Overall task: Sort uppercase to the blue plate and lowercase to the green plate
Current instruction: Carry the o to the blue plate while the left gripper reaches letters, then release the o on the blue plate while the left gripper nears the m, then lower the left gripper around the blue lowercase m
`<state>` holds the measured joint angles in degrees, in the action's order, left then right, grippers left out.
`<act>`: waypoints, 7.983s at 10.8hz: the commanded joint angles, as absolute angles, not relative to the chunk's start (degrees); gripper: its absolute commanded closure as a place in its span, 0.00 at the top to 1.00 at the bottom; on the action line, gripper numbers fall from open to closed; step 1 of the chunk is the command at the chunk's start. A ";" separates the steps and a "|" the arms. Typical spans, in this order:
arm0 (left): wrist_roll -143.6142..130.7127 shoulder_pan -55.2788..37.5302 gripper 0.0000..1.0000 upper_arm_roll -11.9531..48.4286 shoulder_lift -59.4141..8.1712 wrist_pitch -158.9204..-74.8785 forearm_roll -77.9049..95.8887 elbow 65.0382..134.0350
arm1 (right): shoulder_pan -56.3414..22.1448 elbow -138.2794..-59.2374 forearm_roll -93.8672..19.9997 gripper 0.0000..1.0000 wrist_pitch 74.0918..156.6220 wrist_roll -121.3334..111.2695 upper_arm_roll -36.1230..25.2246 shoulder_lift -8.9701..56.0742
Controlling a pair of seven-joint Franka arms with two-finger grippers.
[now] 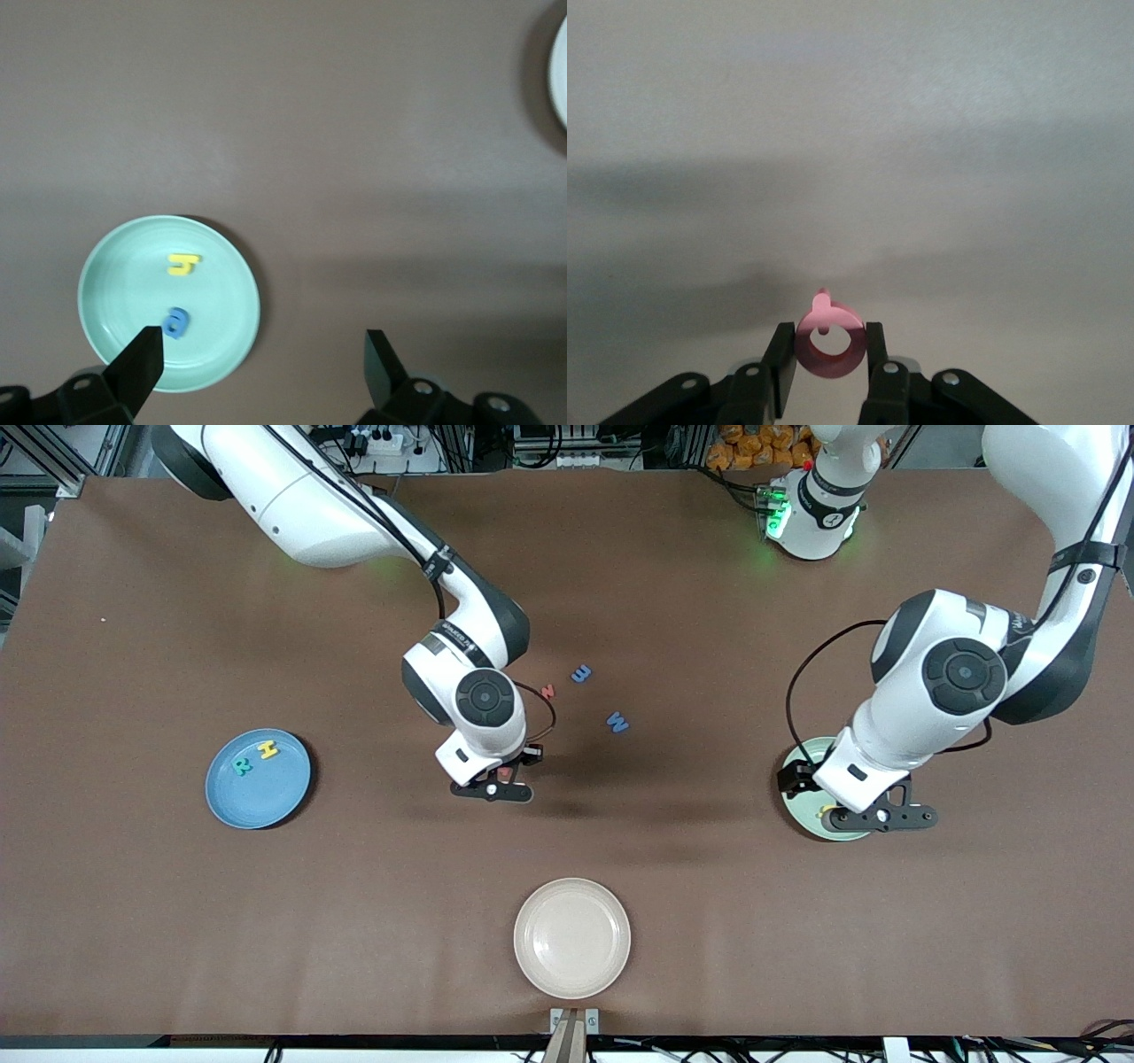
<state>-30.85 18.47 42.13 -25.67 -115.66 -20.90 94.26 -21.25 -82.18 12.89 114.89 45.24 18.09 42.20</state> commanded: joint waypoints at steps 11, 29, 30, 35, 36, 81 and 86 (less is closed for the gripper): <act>-47.88 7.66 1.00 42.19 -30.23 -115.05 -20.57 90.36 | -18.90 -85.96 -3.52 0.17 111.45 -4.71 -3.85 37.62; -73.47 -20.91 1.00 30.41 -37.97 -118.65 -21.71 89.65 | -17.14 -113.10 -10.63 0.18 124.10 -44.56 -19.60 29.80; -75.39 -21.27 1.00 30.41 -38.14 -118.65 -21.80 89.65 | -17.14 -113.38 -10.72 0.20 124.01 -44.56 -19.60 29.79; -86.20 -23.11 1.00 30.41 -40.34 -118.65 -21.45 89.91 | -17.40 -112.95 -10.72 0.64 120.43 -43.78 -19.60 29.27; -87.70 -23.12 1.00 30.41 -40.34 -118.65 -21.36 89.91 | -17.66 -111.55 -10.81 0.65 118.15 -43.33 -19.60 29.27; -108.90 -26.72 1.00 29.18 -33.92 -147.92 -18.72 116.19 | -22.06 -91.23 -9.40 1.00 96.24 -24.88 -20.57 20.83; -109.60 -28.81 1.00 28.48 -35.15 -147.31 -19.24 115.93 | -24.08 -91.23 -9.40 1.00 94.75 -20.74 -20.57 19.78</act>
